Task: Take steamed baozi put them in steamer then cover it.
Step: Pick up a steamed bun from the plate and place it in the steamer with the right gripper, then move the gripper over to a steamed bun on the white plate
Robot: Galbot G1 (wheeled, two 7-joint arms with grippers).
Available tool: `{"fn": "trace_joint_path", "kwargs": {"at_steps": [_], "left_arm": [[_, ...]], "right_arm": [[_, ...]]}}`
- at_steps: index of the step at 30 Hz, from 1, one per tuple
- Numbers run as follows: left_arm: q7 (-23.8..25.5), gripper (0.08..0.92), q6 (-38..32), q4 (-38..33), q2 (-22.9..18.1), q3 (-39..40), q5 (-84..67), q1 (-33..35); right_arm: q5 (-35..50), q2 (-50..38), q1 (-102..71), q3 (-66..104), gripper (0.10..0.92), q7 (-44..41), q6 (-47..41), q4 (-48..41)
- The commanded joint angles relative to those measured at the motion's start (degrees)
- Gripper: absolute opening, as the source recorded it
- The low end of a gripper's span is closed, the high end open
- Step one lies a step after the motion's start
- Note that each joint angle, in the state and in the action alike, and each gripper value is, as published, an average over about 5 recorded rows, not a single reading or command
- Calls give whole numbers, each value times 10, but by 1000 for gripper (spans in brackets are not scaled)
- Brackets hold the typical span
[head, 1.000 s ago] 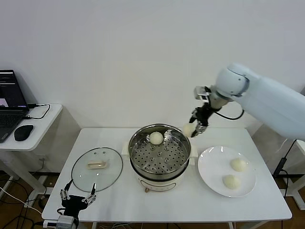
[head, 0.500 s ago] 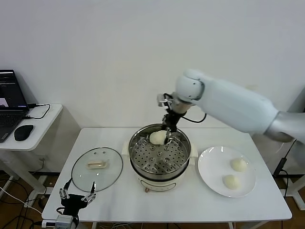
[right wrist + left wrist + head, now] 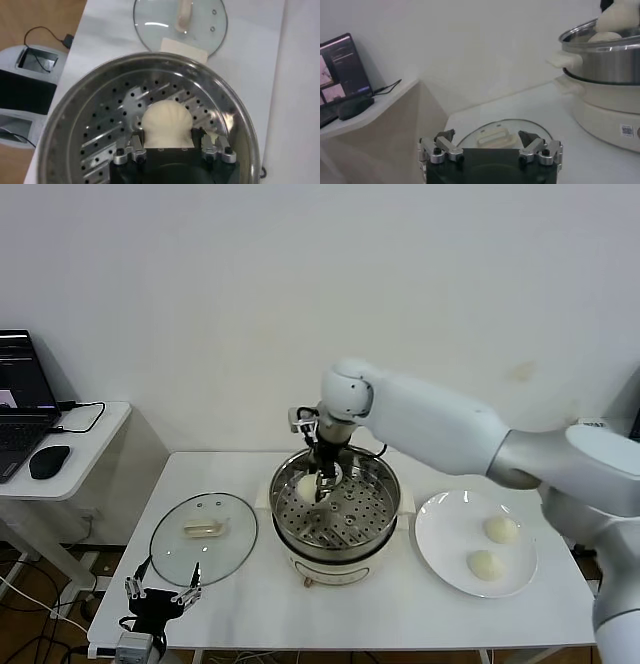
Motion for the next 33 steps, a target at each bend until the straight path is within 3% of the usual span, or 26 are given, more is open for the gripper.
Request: {"fn": "trace_joint_path", "kwargs": {"at_steps": [1,14,21,25,33], "left_arm": [[0,823,0,3,0,1,0,-1],[-1,823,-1,7,-2,4,0,-2],[-1,823,-1,7,-4,5,2,-2],[-1,823,0,6,-6,5,2,-1],[2,823,2,-2,-5,1,3,2]], "right_arm": [[-24,41,-34,9,577,14,4,-44],[-20,33,-39,12,582,27,-1,-22],[-1,9,-31,16,736,40,-10,10],[7,-32,-16,23,812,31,-10,47],[16,-186,16,71,823,-11,10,129]]}}
